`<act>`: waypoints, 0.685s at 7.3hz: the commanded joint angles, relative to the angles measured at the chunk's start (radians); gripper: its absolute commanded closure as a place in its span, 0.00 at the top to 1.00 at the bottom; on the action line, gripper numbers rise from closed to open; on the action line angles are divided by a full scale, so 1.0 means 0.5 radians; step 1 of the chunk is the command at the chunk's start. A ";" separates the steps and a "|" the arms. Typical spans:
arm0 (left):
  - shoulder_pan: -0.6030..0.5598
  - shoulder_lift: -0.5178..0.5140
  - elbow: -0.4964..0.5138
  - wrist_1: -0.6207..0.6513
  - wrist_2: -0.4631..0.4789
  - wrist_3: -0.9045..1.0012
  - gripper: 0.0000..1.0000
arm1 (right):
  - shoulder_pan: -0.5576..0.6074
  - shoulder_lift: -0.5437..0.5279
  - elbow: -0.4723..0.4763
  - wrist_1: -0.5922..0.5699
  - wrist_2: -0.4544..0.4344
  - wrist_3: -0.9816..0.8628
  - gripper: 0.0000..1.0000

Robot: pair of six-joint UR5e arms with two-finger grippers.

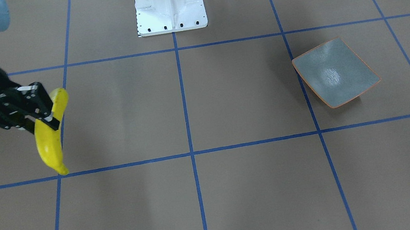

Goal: Transfer all bananas from basket to plate

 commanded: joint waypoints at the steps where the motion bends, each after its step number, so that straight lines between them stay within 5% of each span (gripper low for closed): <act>1: 0.098 -0.105 -0.011 -0.236 -0.232 -0.388 1.00 | -0.291 0.106 0.027 0.350 -0.246 0.649 0.00; 3: 0.254 -0.216 -0.008 -0.695 -0.231 -1.200 1.00 | -0.531 0.188 0.024 0.491 -0.541 0.885 0.00; 5: 0.462 -0.421 -0.102 -0.807 -0.029 -1.824 1.00 | -0.654 0.289 0.021 0.491 -0.704 0.999 0.00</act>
